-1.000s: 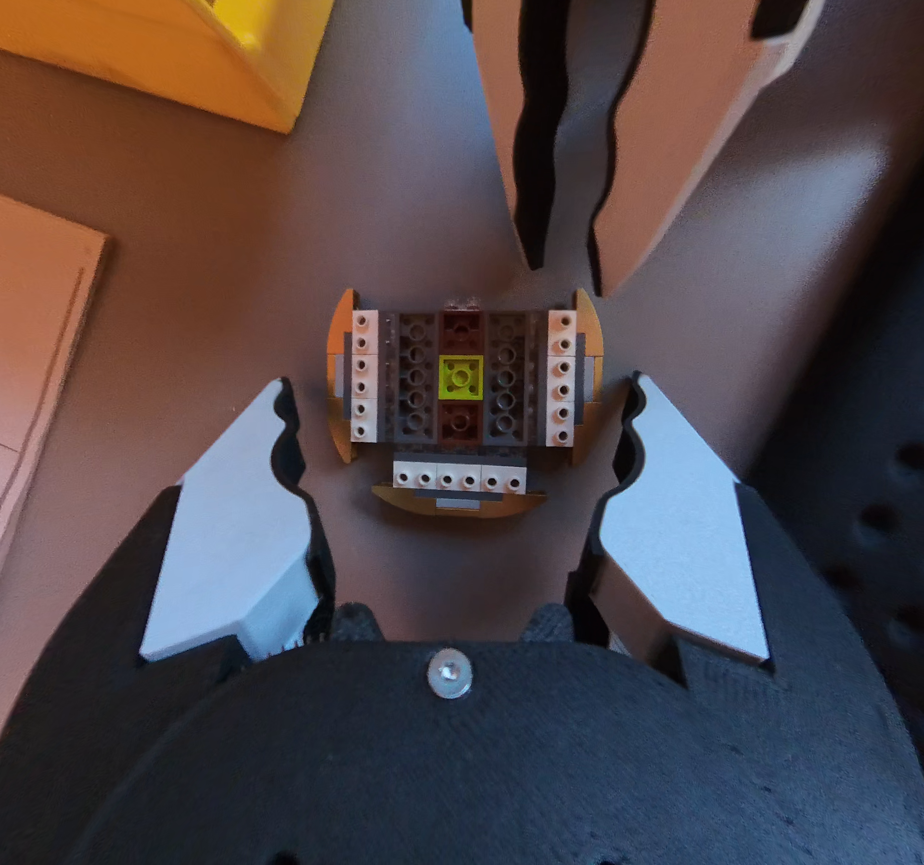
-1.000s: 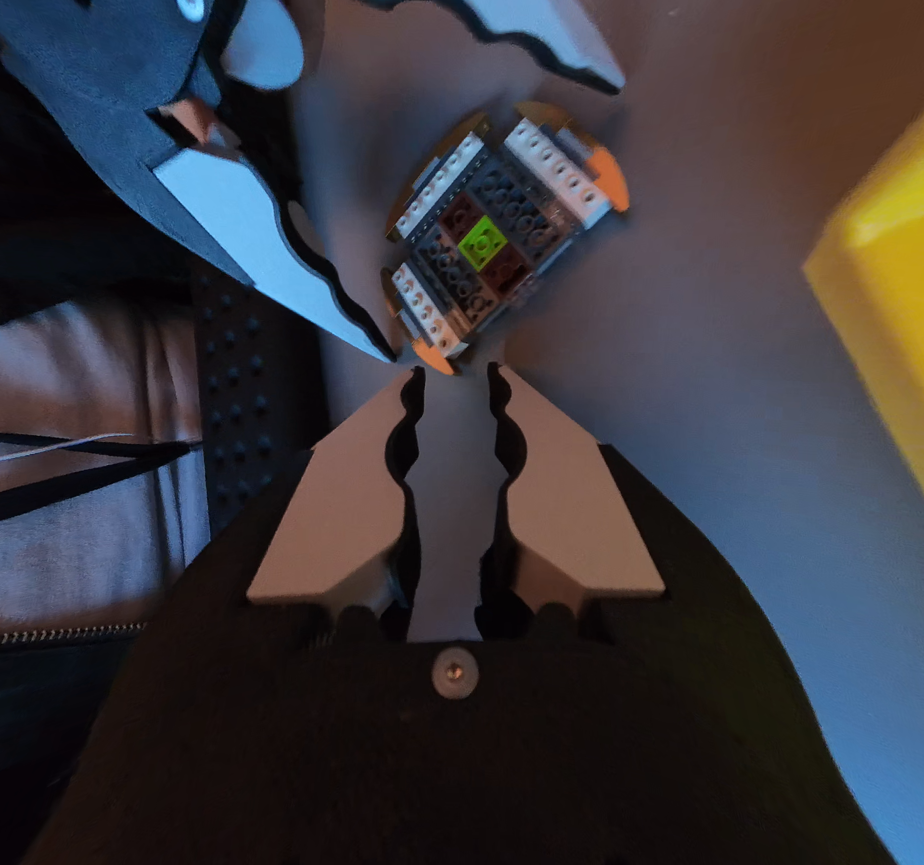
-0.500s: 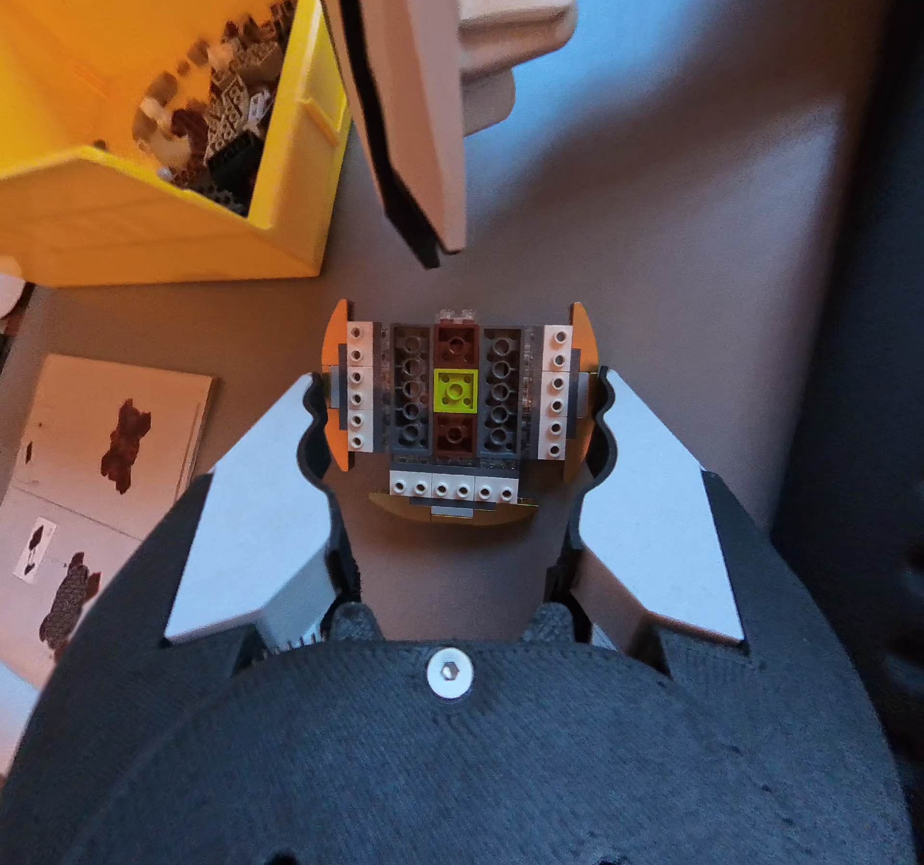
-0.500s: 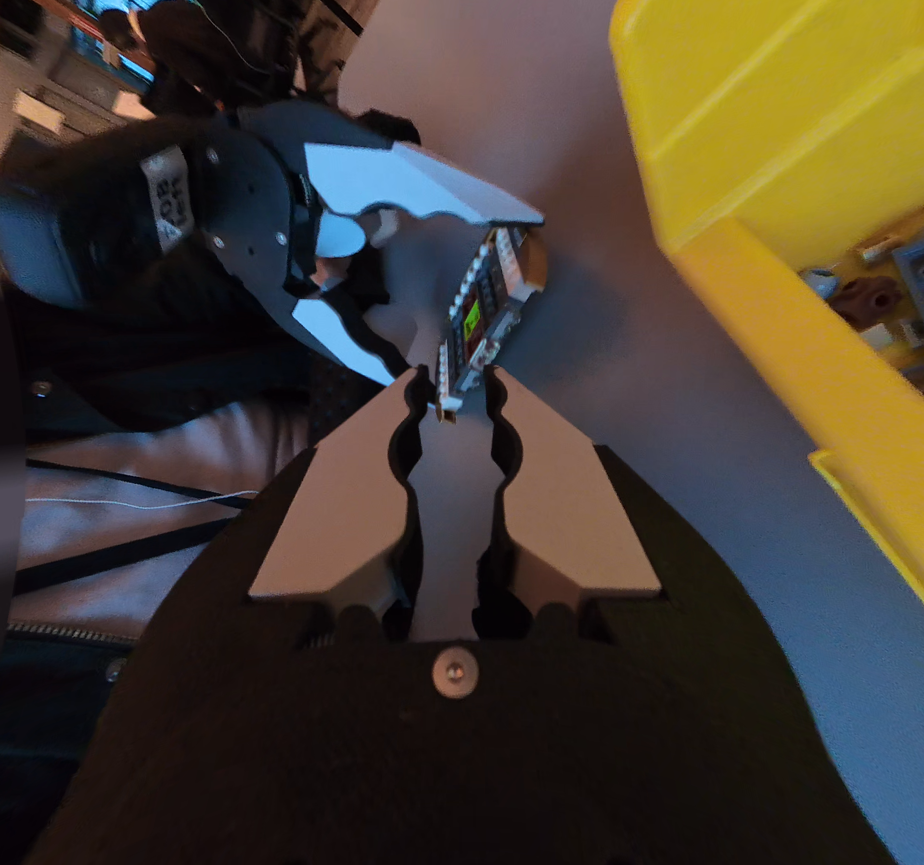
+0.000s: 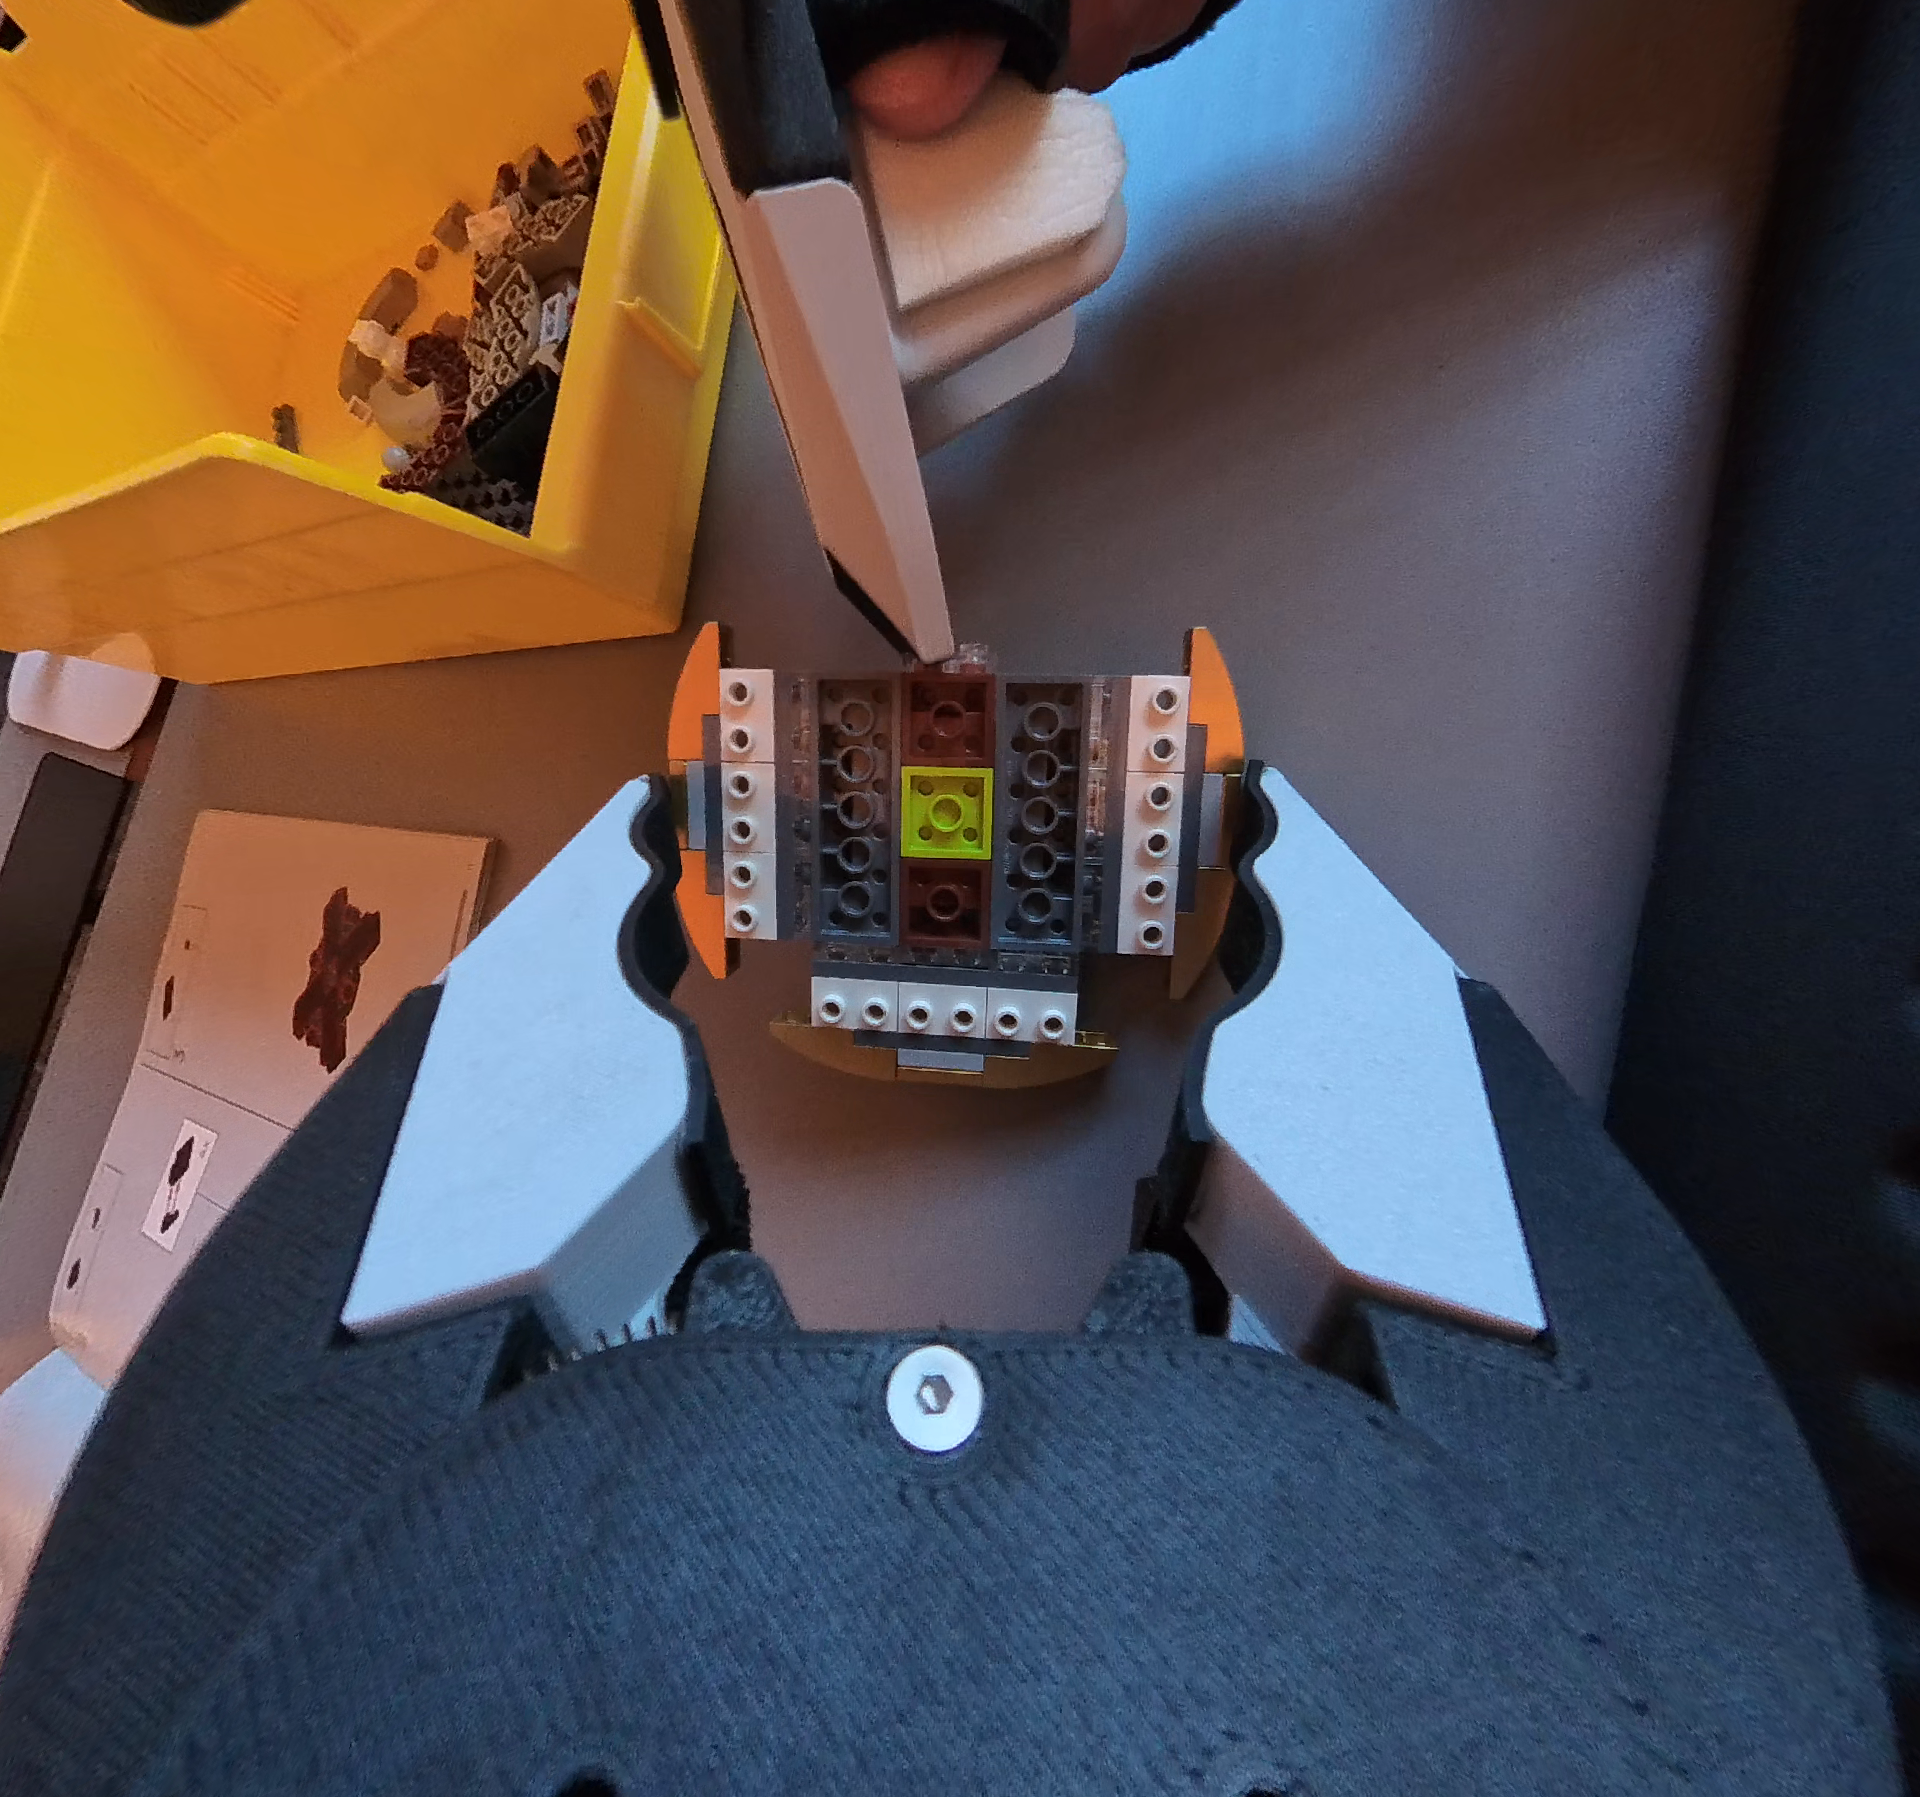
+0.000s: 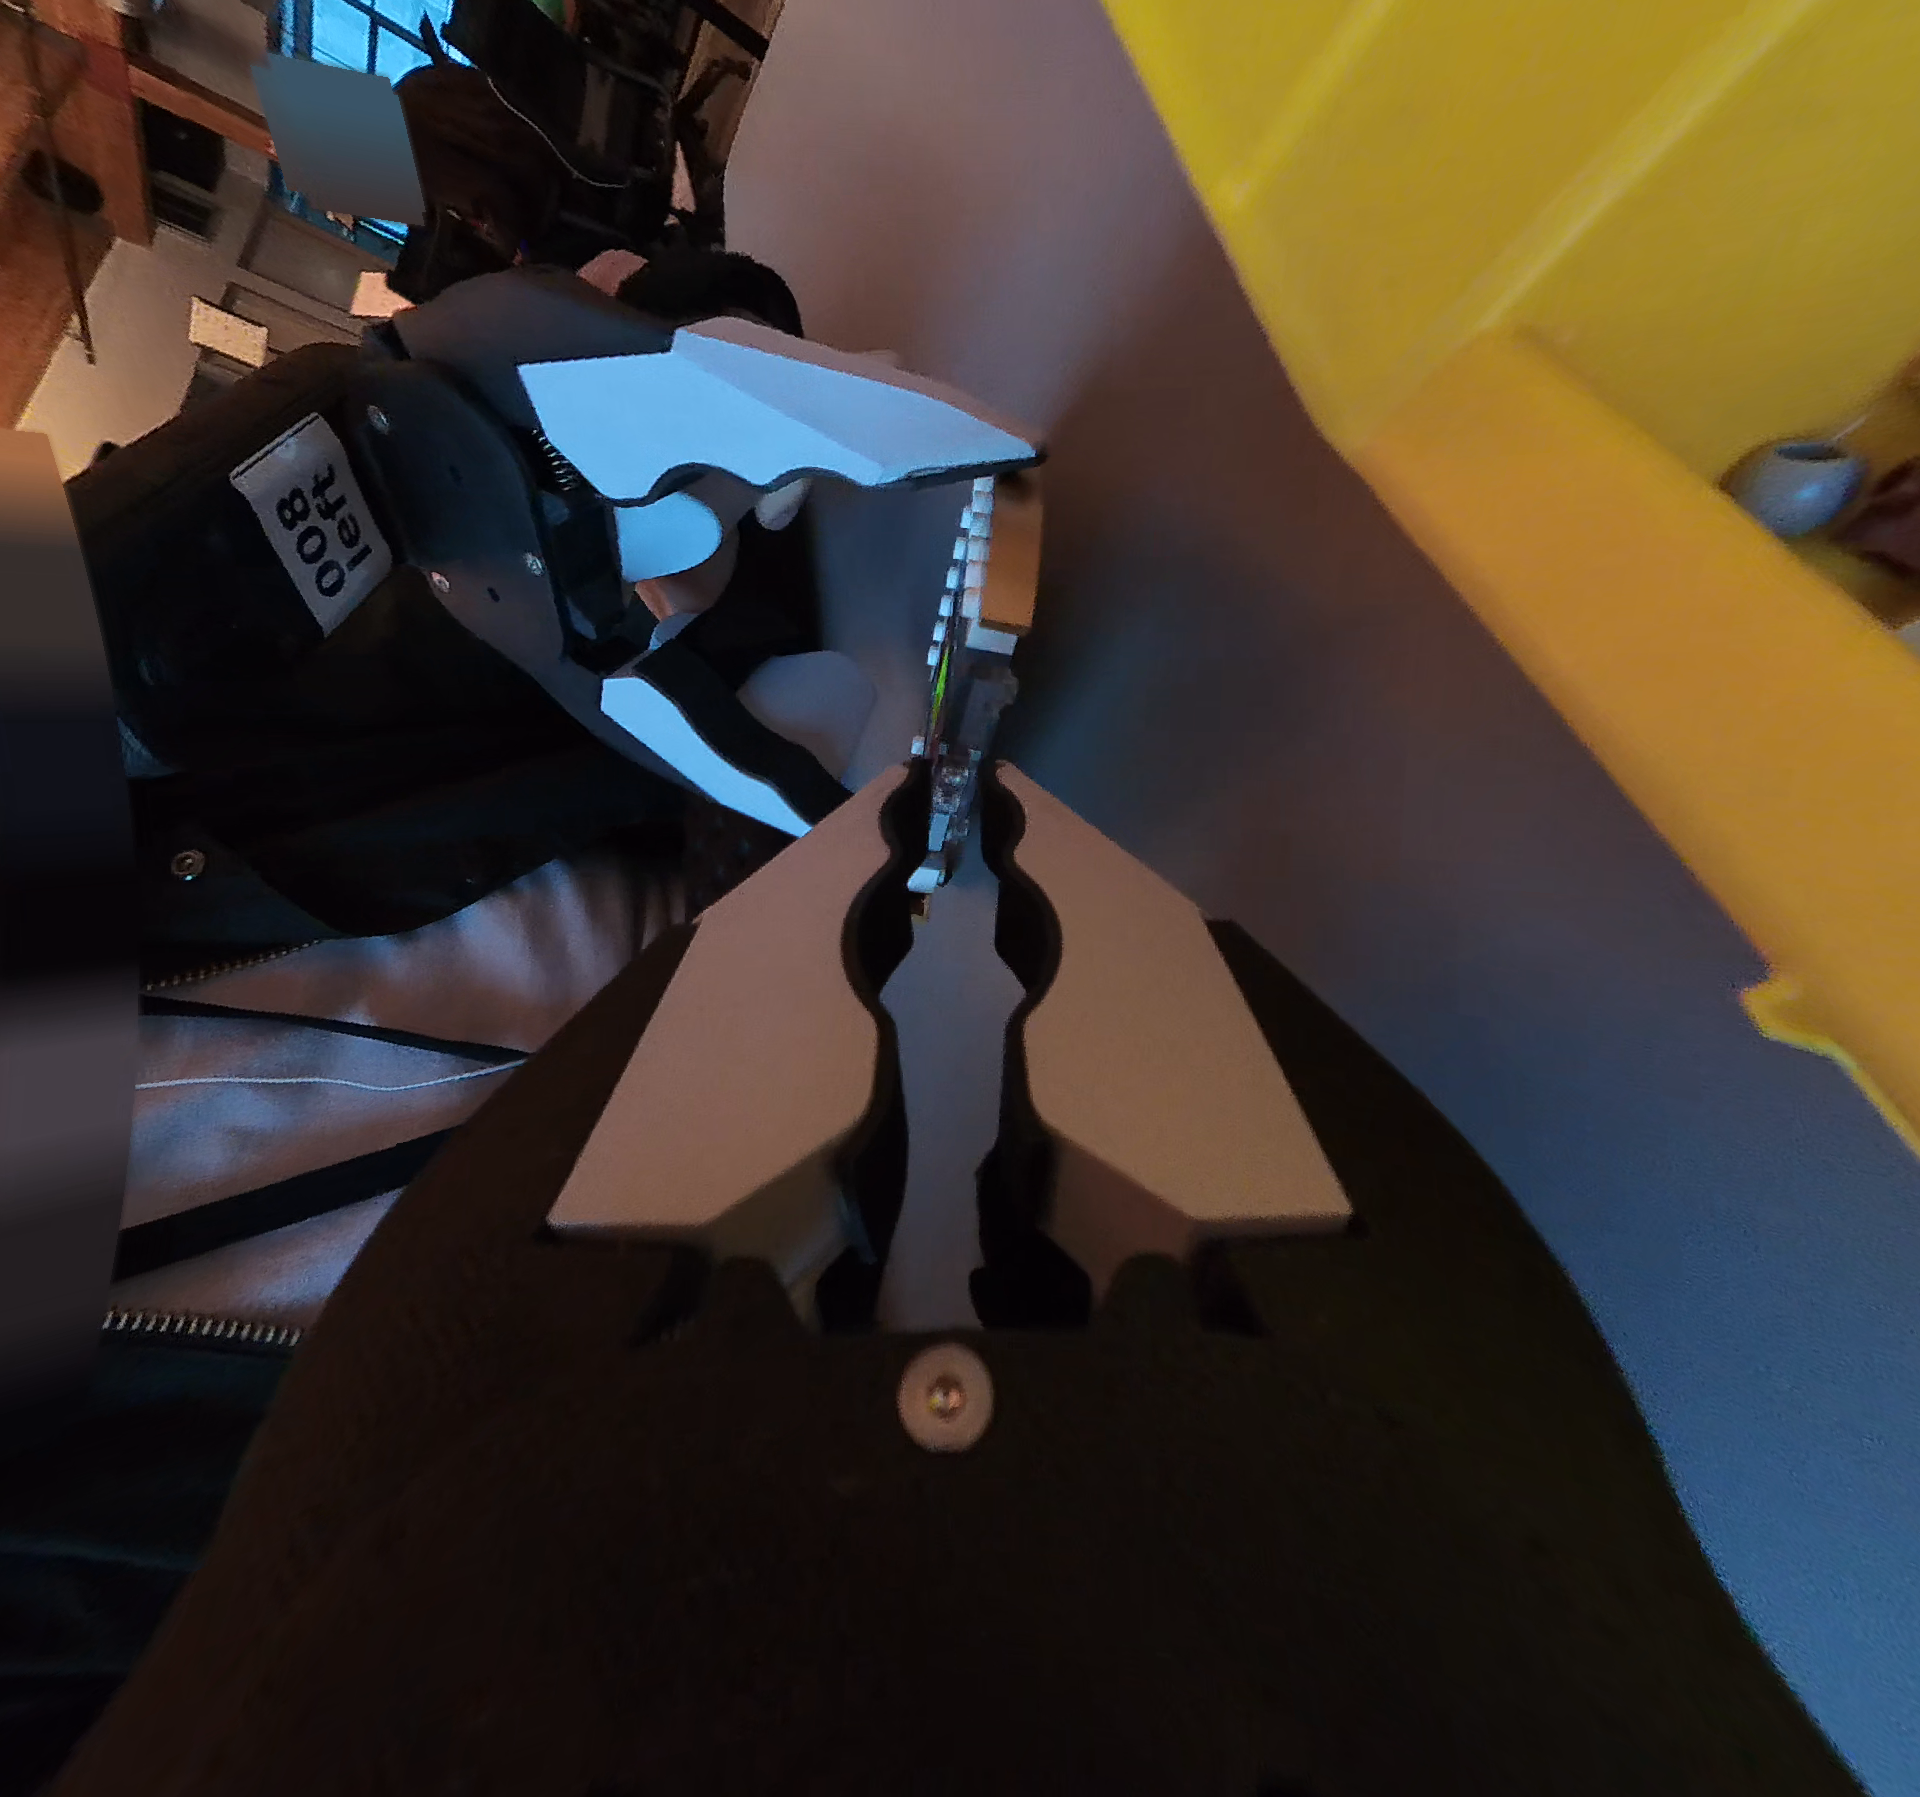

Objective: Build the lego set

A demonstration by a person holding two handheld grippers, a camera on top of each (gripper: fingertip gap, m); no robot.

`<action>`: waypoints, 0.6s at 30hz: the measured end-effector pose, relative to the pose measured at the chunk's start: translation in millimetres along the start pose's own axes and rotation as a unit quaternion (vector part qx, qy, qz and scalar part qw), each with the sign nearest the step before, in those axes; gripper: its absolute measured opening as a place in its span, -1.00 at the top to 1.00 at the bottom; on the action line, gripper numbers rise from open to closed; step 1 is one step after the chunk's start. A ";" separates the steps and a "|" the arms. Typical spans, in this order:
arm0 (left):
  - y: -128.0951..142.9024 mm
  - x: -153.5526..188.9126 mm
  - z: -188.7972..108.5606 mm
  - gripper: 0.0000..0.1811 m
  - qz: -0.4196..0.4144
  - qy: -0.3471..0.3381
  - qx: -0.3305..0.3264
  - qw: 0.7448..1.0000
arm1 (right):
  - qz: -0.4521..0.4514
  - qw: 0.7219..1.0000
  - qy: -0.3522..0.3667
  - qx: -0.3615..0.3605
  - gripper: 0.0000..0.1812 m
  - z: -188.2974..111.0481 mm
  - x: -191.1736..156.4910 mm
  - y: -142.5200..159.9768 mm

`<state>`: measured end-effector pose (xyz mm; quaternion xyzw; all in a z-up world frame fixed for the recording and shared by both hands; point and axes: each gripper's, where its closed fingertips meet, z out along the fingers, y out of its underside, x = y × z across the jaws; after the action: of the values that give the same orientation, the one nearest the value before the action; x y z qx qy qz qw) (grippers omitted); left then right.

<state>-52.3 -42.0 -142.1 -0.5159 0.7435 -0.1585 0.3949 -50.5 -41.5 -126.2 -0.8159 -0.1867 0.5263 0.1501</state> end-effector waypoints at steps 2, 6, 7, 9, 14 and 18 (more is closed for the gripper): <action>0.5 -0.6 0.1 -0.16 -0.001 -0.001 -0.001 1.000 | 0.010 1.000 -0.004 0.005 0.93 0.3 -0.1 -0.8; 0.2 -0.2 0.2 -0.16 0.001 -0.001 -0.002 1.000 | 0.016 1.000 -0.002 0.005 0.94 0.1 -0.3 -0.8; 0.1 0.3 0.3 -0.16 0.000 0.001 -0.003 1.000 | 0.017 1.000 0.000 0.003 0.94 -0.1 -0.5 -0.3; -0.2 0.6 0.1 -0.16 0.004 0.001 -0.005 1.000 | 0.023 1.000 0.000 0.000 0.94 -0.4 -1.0 0.4; -3.4 5.4 0.1 -0.16 0.013 0.006 -0.004 1.000 | 0.043 0.999 -0.016 -0.016 0.95 -2.6 -4.0 6.0; -5.4 6.8 -0.2 -0.16 0.003 0.012 -0.001 1.000 | 0.038 0.999 -0.013 -0.023 0.95 -4.7 -6.6 8.2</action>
<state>-50.0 -50.3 -141.4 -0.5125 0.7495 -0.1628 0.3862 -47.5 -52.1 -122.6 -0.8190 -0.1697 0.5373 0.1084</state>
